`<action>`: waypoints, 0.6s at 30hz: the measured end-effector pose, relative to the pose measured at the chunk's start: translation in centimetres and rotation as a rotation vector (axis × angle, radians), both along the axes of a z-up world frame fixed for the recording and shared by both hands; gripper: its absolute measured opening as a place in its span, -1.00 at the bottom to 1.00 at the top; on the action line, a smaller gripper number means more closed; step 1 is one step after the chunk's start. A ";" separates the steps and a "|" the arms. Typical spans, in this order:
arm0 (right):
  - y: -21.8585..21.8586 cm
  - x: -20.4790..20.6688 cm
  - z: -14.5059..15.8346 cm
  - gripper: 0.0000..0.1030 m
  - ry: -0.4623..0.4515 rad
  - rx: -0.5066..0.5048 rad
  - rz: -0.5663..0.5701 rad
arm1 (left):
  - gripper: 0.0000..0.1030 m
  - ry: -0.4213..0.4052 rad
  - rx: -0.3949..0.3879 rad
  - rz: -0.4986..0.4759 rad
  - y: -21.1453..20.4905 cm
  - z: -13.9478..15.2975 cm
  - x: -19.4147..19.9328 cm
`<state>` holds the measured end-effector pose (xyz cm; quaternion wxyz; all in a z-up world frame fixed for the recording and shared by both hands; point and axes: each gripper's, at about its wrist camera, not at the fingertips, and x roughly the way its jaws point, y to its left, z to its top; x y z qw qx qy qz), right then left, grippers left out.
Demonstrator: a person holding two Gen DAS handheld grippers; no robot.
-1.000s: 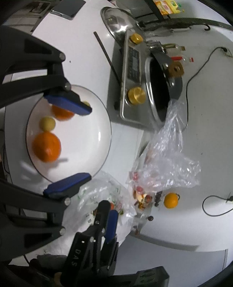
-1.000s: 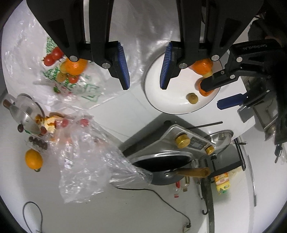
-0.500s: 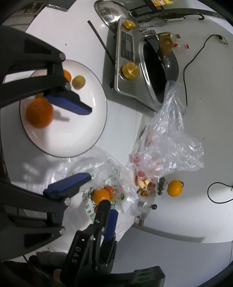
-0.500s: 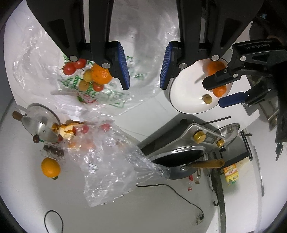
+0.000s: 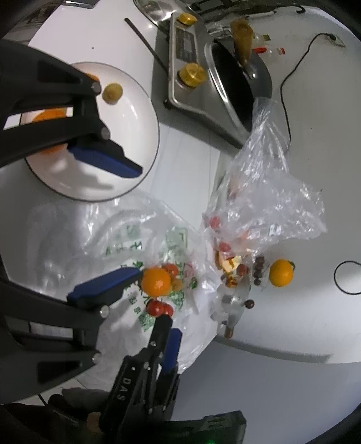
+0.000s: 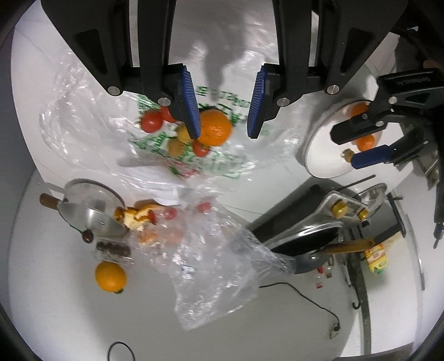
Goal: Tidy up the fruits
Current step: 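Move both grippers back to the fruits on the plastic bag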
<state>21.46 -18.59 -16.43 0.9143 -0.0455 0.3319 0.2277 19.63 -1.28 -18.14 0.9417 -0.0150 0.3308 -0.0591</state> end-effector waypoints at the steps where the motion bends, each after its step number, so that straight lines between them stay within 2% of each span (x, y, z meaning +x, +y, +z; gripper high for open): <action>1: -0.4 0.1 -0.1 -0.28 0.003 0.001 -0.008 | 0.33 0.004 0.007 -0.004 -0.3 -0.1 0.2; 7: -2.4 1.1 -0.9 -0.28 0.019 0.006 -0.040 | 0.33 0.015 0.034 -0.026 -1.8 -0.4 1.2; 18: -3.5 2.6 -3.2 -0.28 0.073 0.000 -0.039 | 0.33 0.038 0.065 -0.084 -4.3 -1.0 3.3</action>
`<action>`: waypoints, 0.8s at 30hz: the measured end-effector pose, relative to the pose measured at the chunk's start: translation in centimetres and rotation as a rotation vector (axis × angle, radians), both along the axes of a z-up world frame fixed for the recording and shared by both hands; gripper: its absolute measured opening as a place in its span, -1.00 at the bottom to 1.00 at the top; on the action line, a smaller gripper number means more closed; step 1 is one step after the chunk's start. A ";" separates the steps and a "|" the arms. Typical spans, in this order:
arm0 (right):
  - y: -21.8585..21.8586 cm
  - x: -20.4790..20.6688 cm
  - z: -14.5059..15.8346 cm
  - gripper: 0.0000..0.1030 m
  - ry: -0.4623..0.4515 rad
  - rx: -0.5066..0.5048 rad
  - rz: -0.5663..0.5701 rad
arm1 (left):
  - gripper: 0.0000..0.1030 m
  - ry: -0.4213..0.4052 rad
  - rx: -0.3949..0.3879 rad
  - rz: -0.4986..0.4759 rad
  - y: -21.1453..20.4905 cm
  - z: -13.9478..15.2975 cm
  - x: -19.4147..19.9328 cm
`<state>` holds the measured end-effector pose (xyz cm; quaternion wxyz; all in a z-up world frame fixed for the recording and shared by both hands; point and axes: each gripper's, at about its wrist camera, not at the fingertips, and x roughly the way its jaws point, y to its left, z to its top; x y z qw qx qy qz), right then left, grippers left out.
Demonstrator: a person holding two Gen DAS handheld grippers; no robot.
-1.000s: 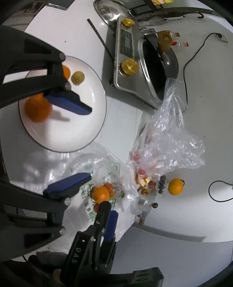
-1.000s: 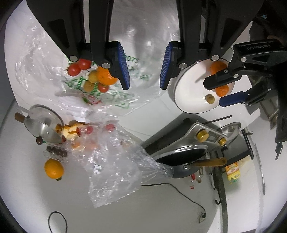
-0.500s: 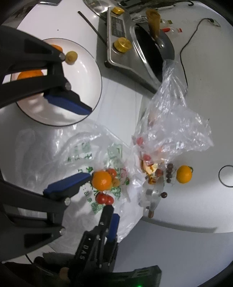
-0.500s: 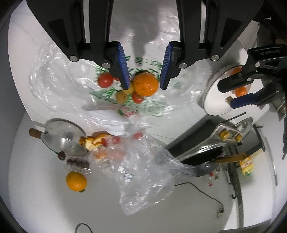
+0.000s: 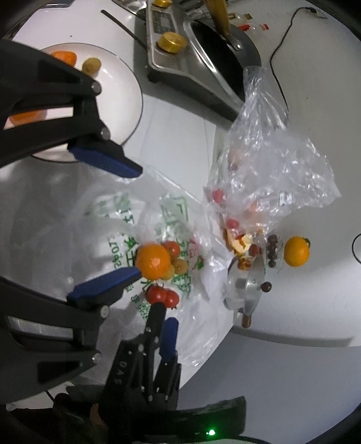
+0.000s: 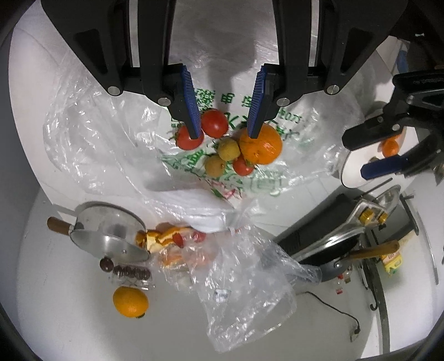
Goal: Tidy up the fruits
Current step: 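Move both grippers back to the fruits on the plastic bag, then grasp a mandarin with the left gripper while the right gripper grasps a red tomato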
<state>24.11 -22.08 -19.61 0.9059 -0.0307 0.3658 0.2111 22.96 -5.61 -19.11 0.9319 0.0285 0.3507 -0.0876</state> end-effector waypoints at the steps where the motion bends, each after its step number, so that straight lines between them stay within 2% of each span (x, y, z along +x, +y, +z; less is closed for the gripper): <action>1: -0.1 0.2 -0.2 -0.28 0.008 0.007 -0.004 | 0.33 0.002 0.001 -0.003 -0.1 -0.1 0.1; 9: 0.4 1.5 -1.6 -0.28 0.067 -0.009 0.014 | 0.33 0.013 -0.001 -0.020 -0.5 -0.7 1.6; 17: 0.9 2.5 -2.2 -0.28 0.093 -0.029 0.015 | 0.33 0.005 0.028 -0.036 -1.2 -1.3 2.5; 22: 1.6 3.1 -2.8 -0.44 0.111 -0.058 0.016 | 0.33 0.014 0.042 -0.052 -1.5 -1.5 3.4; 24: 1.5 3.1 -2.7 -0.44 0.109 -0.050 0.021 | 0.33 0.013 0.047 -0.062 -1.8 -1.4 3.6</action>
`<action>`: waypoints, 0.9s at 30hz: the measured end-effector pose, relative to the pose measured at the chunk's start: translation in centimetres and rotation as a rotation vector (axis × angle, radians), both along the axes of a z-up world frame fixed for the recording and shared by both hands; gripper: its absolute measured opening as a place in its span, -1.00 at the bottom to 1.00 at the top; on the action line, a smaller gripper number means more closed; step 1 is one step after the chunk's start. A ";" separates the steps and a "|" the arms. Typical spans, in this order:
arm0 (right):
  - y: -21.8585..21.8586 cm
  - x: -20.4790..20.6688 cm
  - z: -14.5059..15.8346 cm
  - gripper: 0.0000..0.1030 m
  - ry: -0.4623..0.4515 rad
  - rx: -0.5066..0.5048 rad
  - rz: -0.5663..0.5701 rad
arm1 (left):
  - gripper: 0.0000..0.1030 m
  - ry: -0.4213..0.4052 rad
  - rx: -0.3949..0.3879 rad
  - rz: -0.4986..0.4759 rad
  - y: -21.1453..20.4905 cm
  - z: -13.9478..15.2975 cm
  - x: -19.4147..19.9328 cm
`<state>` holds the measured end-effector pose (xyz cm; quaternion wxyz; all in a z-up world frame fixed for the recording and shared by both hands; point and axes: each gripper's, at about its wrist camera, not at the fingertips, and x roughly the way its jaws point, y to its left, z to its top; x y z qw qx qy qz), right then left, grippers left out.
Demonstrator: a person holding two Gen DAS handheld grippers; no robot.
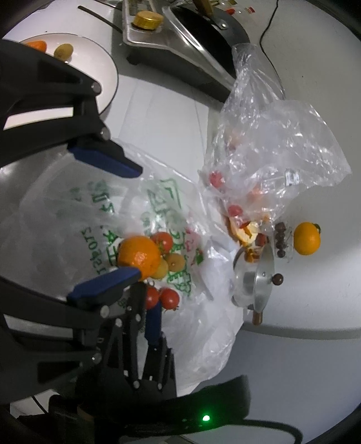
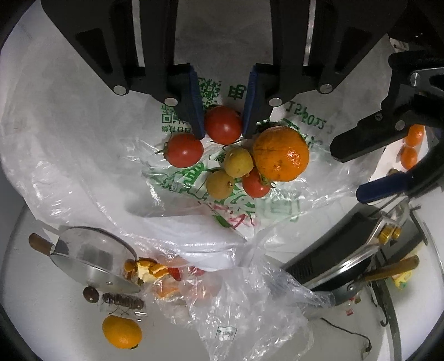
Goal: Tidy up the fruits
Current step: 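Grasp a mandarin with the left gripper while the right gripper grasps a red tomato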
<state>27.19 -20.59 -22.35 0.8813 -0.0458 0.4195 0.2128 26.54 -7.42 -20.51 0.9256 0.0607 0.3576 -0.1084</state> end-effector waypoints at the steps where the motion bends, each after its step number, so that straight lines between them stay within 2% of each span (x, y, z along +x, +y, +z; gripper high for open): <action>1: -0.1 0.0 0.1 -0.44 -0.003 0.004 0.003 | 0.33 -0.001 0.003 -0.003 -0.1 0.0 0.0; 6: -0.9 -0.4 0.9 -0.45 -0.034 0.029 -0.011 | 0.33 0.004 0.055 -0.035 -1.6 -0.7 0.7; 14: -2.8 -0.7 1.2 -0.45 -0.047 0.075 -0.051 | 0.31 -0.014 0.110 -0.084 -3.8 -0.8 1.3; 18: -3.4 -0.7 1.1 -0.45 -0.049 0.090 -0.061 | 0.29 0.004 0.126 -0.096 -4.6 -1.4 2.0; 23: -3.7 -0.8 1.3 -0.45 -0.058 0.112 -0.066 | 0.16 0.037 0.136 -0.099 -4.9 -2.2 2.7; 25: -3.8 -0.8 1.4 -0.45 -0.061 0.117 -0.068 | -0.03 0.047 0.134 -0.110 -5.1 -2.5 2.8; 27: -4.1 -0.9 1.5 -0.45 -0.063 0.127 -0.077 | -0.07 0.052 0.136 -0.120 -5.3 -2.8 2.9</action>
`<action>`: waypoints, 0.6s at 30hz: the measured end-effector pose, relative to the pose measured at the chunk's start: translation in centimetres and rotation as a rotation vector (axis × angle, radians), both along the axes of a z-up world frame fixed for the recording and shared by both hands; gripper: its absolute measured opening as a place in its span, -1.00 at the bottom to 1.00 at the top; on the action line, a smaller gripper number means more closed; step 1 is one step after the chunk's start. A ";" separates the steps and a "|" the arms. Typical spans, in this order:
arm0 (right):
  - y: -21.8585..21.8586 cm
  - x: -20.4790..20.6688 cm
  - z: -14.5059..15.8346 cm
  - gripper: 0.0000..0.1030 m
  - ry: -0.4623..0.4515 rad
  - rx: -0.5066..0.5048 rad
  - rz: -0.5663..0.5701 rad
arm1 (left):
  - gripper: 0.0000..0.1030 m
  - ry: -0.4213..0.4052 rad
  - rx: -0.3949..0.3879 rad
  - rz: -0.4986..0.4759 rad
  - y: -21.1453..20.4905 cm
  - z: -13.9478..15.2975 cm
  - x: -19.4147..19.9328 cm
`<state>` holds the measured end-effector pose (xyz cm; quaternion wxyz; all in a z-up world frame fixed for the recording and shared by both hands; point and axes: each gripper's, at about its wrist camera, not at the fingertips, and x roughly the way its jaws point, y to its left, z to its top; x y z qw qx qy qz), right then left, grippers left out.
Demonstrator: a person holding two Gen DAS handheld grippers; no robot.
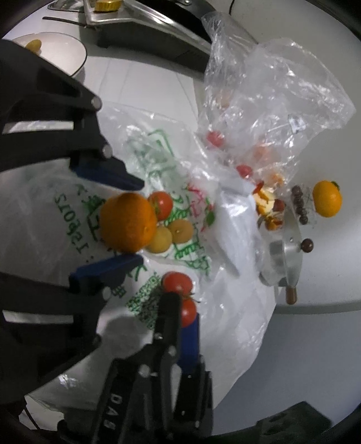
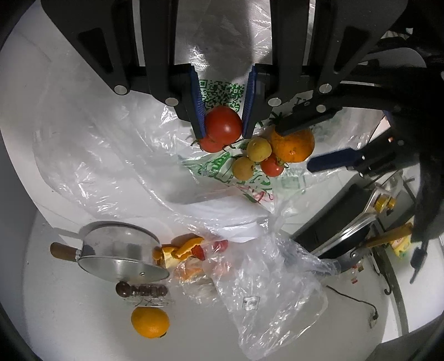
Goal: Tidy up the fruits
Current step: 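Grasp a mandarin with the left gripper while the right gripper grasps a red tomato, then lift and carry the mandarin and tomato over the white plate with both grippers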
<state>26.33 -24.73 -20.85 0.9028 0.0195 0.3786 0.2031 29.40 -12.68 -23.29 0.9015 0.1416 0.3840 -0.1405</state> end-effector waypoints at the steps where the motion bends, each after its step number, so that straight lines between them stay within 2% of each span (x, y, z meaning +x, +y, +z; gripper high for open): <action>1: -0.1 -0.1 0.0 -0.45 -0.001 0.002 -0.003 | -0.07 -0.001 0.004 -0.002 -0.1 0.0 0.0; 7: 0.1 -0.5 0.2 -0.45 -0.007 -0.002 0.000 | -0.08 0.002 -0.012 -0.012 0.2 0.3 -0.3; 18: 0.8 -1.6 1.6 -0.45 -0.041 -0.016 0.003 | -0.08 -0.057 -0.059 -0.023 1.1 2.8 -2.9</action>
